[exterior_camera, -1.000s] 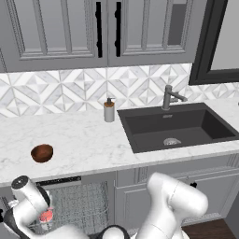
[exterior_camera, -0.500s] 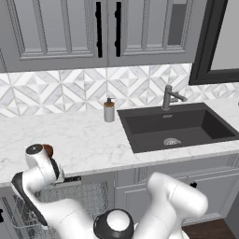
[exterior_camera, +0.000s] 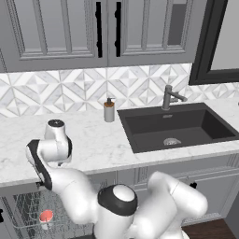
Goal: Pick up the cup and bowl from the counter, place them in the dishwasher, and close the dishwasher door.
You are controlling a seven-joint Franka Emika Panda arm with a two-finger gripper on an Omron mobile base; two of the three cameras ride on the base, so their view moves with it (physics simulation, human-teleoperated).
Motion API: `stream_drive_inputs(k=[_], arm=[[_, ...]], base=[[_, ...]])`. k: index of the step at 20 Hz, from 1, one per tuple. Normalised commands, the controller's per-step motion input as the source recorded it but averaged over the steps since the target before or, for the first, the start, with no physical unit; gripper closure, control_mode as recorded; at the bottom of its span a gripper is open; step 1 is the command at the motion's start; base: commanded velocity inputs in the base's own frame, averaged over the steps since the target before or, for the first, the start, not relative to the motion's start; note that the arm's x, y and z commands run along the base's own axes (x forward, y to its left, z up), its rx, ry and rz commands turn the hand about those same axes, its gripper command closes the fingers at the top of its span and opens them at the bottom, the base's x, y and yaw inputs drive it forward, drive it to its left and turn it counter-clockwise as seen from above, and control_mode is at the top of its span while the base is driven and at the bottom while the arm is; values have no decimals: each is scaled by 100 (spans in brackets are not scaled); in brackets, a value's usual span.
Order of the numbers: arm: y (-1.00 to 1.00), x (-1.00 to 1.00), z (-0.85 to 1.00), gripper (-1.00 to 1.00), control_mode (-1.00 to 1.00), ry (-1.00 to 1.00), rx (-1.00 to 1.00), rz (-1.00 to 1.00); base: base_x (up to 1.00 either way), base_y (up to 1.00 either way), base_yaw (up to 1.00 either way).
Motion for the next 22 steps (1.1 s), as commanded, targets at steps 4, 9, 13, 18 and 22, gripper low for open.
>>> stream_drive_inputs(k=[4, 9, 13, 18, 22], arm=[[-24, 34, 19, -100, -100, 0, 23, 0], [0, 49, 49, -100, -100, 0, 9, 0], [6, 55, 20, -100, -100, 3, -6, 0], [0, 38, -13, -100, -100, 0, 0, 0], [6, 30, -28, -100, -100, 1, 0, 0]], base=[[0, 0, 0], [0, 0, 0], [0, 0, 0], [0, 0, 0], [0, 0, 0]])
